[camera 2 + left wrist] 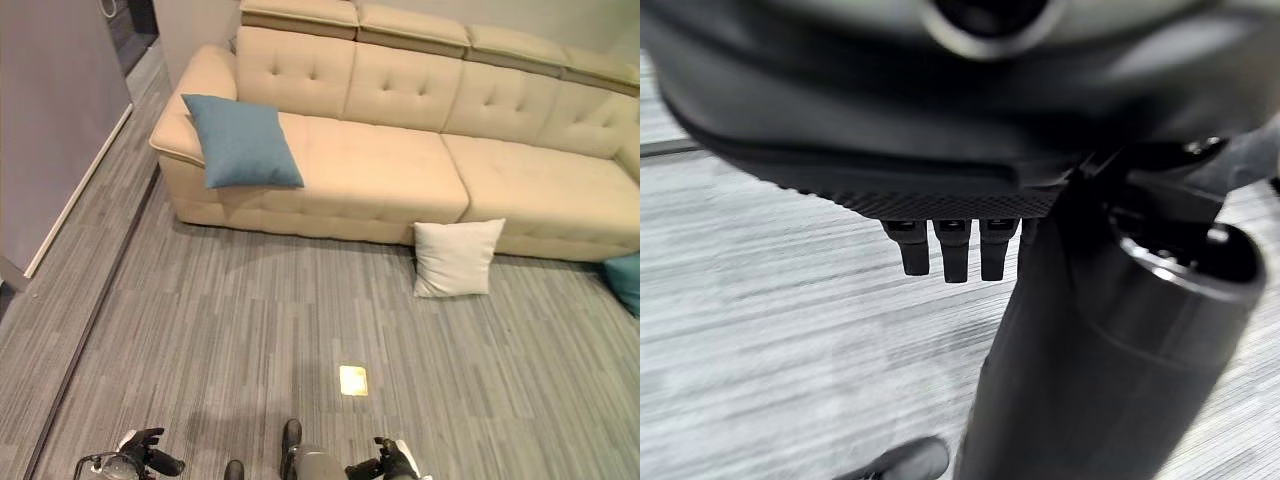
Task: Pick up all the scattered cushions and arrange them neatly on the sofa.
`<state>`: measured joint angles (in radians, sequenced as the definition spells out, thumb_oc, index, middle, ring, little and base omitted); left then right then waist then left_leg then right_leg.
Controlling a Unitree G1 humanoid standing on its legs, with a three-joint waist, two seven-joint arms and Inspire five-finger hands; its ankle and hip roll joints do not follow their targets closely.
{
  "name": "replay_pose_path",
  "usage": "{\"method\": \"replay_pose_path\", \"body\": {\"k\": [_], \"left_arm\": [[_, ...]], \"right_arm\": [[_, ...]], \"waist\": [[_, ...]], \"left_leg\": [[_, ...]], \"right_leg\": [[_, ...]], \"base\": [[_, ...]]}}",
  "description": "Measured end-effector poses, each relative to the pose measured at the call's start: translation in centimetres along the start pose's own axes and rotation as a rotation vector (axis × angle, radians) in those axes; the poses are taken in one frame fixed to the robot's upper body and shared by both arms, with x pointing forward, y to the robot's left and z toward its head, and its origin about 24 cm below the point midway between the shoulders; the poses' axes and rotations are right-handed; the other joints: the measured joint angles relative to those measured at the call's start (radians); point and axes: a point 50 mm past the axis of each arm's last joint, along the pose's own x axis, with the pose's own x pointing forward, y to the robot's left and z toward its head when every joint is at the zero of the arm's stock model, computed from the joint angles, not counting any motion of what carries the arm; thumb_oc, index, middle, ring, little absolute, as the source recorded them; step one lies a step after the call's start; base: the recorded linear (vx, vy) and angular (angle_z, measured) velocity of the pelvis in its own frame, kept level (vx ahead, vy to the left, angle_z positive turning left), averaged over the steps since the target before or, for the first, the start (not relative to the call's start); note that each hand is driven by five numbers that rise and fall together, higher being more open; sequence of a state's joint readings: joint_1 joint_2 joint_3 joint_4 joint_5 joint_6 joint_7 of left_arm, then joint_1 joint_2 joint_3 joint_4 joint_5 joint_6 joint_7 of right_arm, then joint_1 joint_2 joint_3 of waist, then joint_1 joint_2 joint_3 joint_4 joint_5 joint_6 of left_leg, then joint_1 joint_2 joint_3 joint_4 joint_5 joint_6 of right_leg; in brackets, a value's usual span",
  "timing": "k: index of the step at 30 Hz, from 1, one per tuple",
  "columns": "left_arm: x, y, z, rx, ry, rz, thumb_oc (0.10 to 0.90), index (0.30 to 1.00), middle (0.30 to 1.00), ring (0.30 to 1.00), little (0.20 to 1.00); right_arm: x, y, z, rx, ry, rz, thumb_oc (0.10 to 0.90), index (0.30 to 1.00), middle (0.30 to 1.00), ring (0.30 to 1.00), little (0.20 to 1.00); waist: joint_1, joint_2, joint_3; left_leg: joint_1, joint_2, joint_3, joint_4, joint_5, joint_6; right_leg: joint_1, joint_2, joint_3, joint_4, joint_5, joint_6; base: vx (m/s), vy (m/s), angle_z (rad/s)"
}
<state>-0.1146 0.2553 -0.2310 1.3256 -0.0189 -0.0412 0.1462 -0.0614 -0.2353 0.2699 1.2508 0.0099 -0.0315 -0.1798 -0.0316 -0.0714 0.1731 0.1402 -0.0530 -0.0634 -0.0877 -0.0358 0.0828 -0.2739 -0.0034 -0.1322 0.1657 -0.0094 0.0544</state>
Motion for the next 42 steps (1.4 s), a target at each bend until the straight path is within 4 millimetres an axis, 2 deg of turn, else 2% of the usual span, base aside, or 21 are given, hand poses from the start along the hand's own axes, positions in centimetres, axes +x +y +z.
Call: {"method": "replay_pose_path", "body": {"k": [2, 3, 5, 8, 10, 12, 14, 17, 19, 22, 23, 24, 25, 27, 29, 30, 33, 35, 38, 40, 42], "left_arm": [[-0.2, -0.8, -0.9, 0.000, 0.020, -0.024, 0.800, 0.900, 0.900, 0.900, 0.900], [-0.4, -1.4, -1.3, -0.002, 0.029, -0.040, 0.800, 0.900, 0.900, 0.900, 0.900], [-0.4, -1.6, -1.1, -0.006, 0.020, -0.055, 0.800, 0.900, 0.900, 0.900, 0.900], [-0.2, -1.4, 0.0, -0.042, -0.019, -0.048, 0.800, 0.900, 0.900, 0.900, 0.900], [-0.1, -0.8, 0.9, -0.048, -0.047, -0.031, 0.800, 0.900, 0.900, 0.900, 0.900], [0.1, -0.3, 1.8, -0.047, -0.077, -0.018, 0.800, 0.900, 0.900, 0.900, 0.900], [0.1, -0.1, 2.4, -0.044, -0.093, -0.017, 0.800, 0.900, 0.900, 0.900, 0.900], [0.1, -0.1, 2.5, -0.050, -0.097, -0.019, 0.800, 0.900, 0.900, 0.900, 0.900], [0.2, 0.0, 2.9, -0.051, -0.108, -0.017, 0.800, 0.900, 0.900, 0.900, 0.900], [0.0, -0.5, 1.7, -0.060, -0.074, -0.029, 0.800, 0.900, 0.900, 0.900, 0.900], [0.0, -0.6, 0.9, -0.052, -0.050, -0.033, 0.800, 0.900, 0.900, 0.900, 0.900], [0.0, -0.3, 0.8, -0.042, -0.042, -0.027, 0.800, 0.900, 0.900, 0.900, 0.900], [0.0, -0.4, 0.7, -0.049, -0.037, -0.027, 0.800, 0.900, 0.900, 0.900, 0.900], [-0.1, -0.5, -0.1, -0.032, -0.010, -0.032, 0.800, 0.900, 0.900, 0.900, 0.900], [0.0, 0.1, 0.1, -0.008, -0.012, -0.021, 0.800, 0.900, 0.900, 0.900, 0.900], [0.0, 0.0, 0.5, 0.000, -0.022, -0.024, 0.800, 0.900, 0.900, 0.900, 0.900], [0.1, 0.2, 0.7, 0.004, -0.025, -0.019, 0.800, 0.900, 0.900, 0.900, 0.900], [0.1, 0.3, 0.4, 0.005, -0.014, -0.018, 0.800, 0.900, 0.900, 0.900, 0.900], [0.0, 0.3, -0.2, 0.005, 0.011, -0.019, 0.800, 0.900, 0.900, 0.900, 0.900], [-0.1, 0.0, -0.7, 0.003, 0.024, -0.025, 0.800, 0.900, 0.900, 0.900, 0.900], [-0.3, -0.5, -1.6, 0.011, 0.042, -0.040, 0.800, 0.900, 0.900, 0.900, 0.900]], "right_arm": [[-0.3, 0.2, -1.5, 0.001, 0.039, 0.005, 0.800, 0.900, 0.900, 0.900, 0.900], [-0.5, 0.2, -2.3, -0.001, 0.061, 0.006, 0.800, 0.900, 0.900, 0.900, 0.900], [-0.5, 0.2, -2.6, -0.004, 0.072, 0.009, 0.800, 0.900, 0.900, 0.900, 0.900], [-0.1, -0.7, -1.2, -0.008, 0.038, -0.012, 0.800, 0.900, 0.900, 0.900, 0.900], [0.3, -1.6, 0.7, -0.004, -0.022, -0.036, 0.800, 0.900, 0.900, 0.900, 0.900], [0.4, -1.5, 1.0, -0.006, -0.027, -0.032, 0.800, 0.900, 0.900, 0.900, 0.900], [0.4, -1.5, 1.3, -0.012, -0.029, -0.031, 0.800, 0.900, 0.900, 0.900, 0.900], [0.4, -1.6, 0.6, -0.014, 0.000, -0.033, 0.800, 0.900, 0.900, 0.900, 0.900], [0.3, -1.5, -0.2, -0.013, 0.029, -0.033, 0.800, 0.900, 0.900, 0.900, 0.900], [0.0, -1.6, -2.0, 0.008, 0.086, -0.038, 0.800, 0.900, 0.900, 0.900, 0.900], [-0.2, -1.6, -2.6, 0.006, 0.098, -0.038, 0.800, 0.900, 0.900, 0.900, 0.900], [-0.2, -1.2, -2.4, 0.012, 0.091, -0.026, 0.800, 0.900, 0.900, 0.900, 0.900], [-0.2, -1.1, -2.7, 0.026, 0.101, -0.025, 0.800, 0.900, 0.900, 0.900, 0.900], [-0.1, -0.9, -1.7, 0.084, 0.062, -0.013, 0.800, 0.900, 0.900, 0.900, 0.900], [-0.1, -0.2, -1.2, 0.082, 0.041, 0.009, 0.800, 0.900, 0.900, 0.900, 0.900], [-0.1, -0.4, -0.9, 0.084, 0.033, 0.004, 0.800, 0.900, 0.900, 0.900, 0.900], [0.1, -1.0, -0.1, 0.082, 0.008, -0.010, 0.800, 0.900, 0.900, 0.900, 0.900], [0.2, -1.1, 0.5, 0.080, -0.008, -0.011, 0.800, 0.900, 0.900, 0.900, 0.900], [0.3, -0.8, 1.3, 0.080, -0.030, -0.004, 0.800, 0.900, 0.900, 0.900, 0.900], [0.2, -0.7, 0.7, 0.080, -0.012, -0.002, 0.800, 0.900, 0.900, 0.900, 0.900], [0.0, -0.7, -0.5, 0.074, 0.024, -0.002, 0.800, 0.900, 0.900, 0.900, 0.900]], "waist": [[-0.006, 0.004, -0.008], [-0.011, 0.027, -0.023], [-0.002, 0.027, -0.027], [0.015, 0.004, -0.016], [0.014, -0.011, -0.006], [0.022, -0.031, 0.006], [0.025, -0.041, 0.012], [0.030, -0.039, 0.017], [0.043, -0.028, 0.014], [0.047, 0.004, -0.010], [0.040, 0.016, -0.023], [0.033, -0.006, -0.029], [0.040, 0.005, -0.032], [0.034, 0.037, -0.025], [0.009, 0.010, -0.036], [0.012, 0.015, -0.033], [0.009, 0.025, -0.021], [0.011, 0.026, -0.017], [0.003, 0.005, -0.014], [-0.009, 0.001, -0.012], [-0.023, -0.006, -0.020]], "left_leg": [[0.042, 0.004, -0.050, 0.003, -0.030, -0.016], [0.047, 0.026, -0.075, 0.028, -0.053, -0.038], [0.014, 0.026, -0.073, 0.145, -0.069, -0.067], [-0.186, 0.002, -0.011, 0.532, -0.118, -0.164], [-0.294, 0.045, 0.048, 0.651, -0.120, -0.168], [-0.328, 0.066, 0.074, 0.596, -0.113, -0.168], [-0.337, 0.073, 0.107, 0.407, -0.092, -0.159], [-0.344, 0.067, 0.112, 0.131, 0.054, -0.186], [-0.393, 0.065, 0.113, 0.145, 0.103, -0.189], [-0.343, 0.067, 0.142, 0.116, 0.158, -0.130], [-0.328, 0.073, 0.142, 0.113, 0.210, -0.069], [-0.317, 0.045, 0.145, 0.108, 0.210, -0.067], [-0.282, 0.050, 0.155, 0.073, 0.177, -0.041], [-0.201, 0.054, 0.171, 0.026, 0.167, -0.023], [-0.163, -0.003, 0.165, 0.024, 0.125, 0.021], [-0.141, -0.010, 0.168, 0.014, 0.111, 0.041], [-0.090, -0.009, 0.165, 0.010, 0.085, 0.036], [-0.050, -0.001, 0.167, 0.004, 0.061, 0.020], [-0.016, 0.001, 0.162, 0.000, 0.028, -0.005], [0.013, 0.004, 0.143, -0.001, -0.010, -0.017], [0.064, 0.017, 0.109, 0.000, -0.048, -0.047]], "right_leg": [[0.059, 0.002, -0.003, -0.040, 0.077, -0.051], [0.097, 0.017, -0.034, -0.064, 0.073, -0.084], [0.168, 0.024, -0.058, -0.142, 0.078, -0.095], [0.208, 0.013, -0.053, -0.204, 0.110, -0.150], [0.253, 0.022, -0.055, -0.230, 0.075, -0.189], [0.288, 0.026, -0.059, -0.255, 0.061, -0.179], [0.305, 0.027, -0.057, -0.265, 0.038, -0.165], [0.337, 0.045, -0.057, -0.265, 0.010, -0.141], [0.373, 0.055, -0.049, -0.265, -0.023, -0.143], [0.441, 0.065, -0.007, -0.248, -0.064, -0.109], [0.449, 0.070, 0.007, -0.231, -0.092, -0.092], [0.450, 0.033, 0.004, -0.221, -0.099, -0.081], [0.428, 0.027, 0.012, -0.159, -0.112, -0.060], [0.267, -0.018, -0.007, 0.243, -0.195, 0.044], [0.144, -0.109, 0.005, 0.464, -0.222, 0.068], [0.101, -0.131, 0.003, 0.514, -0.224, 0.064], [0.049, -0.138, -0.003, 0.452, -0.221, 0.068], [0.043, -0.121, -0.012, 0.284, -0.200, 0.038], [-0.004, -0.093, -0.029, 0.029, -0.065, 0.041], [-0.022, -0.074, -0.026, -0.040, 0.012, 0.039], [0.020, -0.061, -0.034, -0.067, 0.128, -0.003]], "base": [[0.22, -0.136, 0.79], [0.18, -0.131, 0.83], [0.10, -0.088, 0.58], [0.05, -0.052, 0.10], [0.24, -0.061, -0.02], [0.29, -0.011, 0.11], [0.27, 0.027, 0.08], [0.18, 0.039, -0.09], [0.36, 0.146, -0.20], [0.33, 0.182, -0.37], [0.36, 0.302, -0.33], [0.18, 0.179, -0.36], [0.15, 0.171, -0.52], [0.12, 0.108, -0.44], [0.20, 0.120, 0.18], [0.25, 0.066, 0.10], [0.29, -0.016, 0.00], [0.30, -0.050, -0.09], [0.31, -0.068, 0.08], [0.26, -0.111, 0.26], [0.26, -0.122, 0.40]]}}
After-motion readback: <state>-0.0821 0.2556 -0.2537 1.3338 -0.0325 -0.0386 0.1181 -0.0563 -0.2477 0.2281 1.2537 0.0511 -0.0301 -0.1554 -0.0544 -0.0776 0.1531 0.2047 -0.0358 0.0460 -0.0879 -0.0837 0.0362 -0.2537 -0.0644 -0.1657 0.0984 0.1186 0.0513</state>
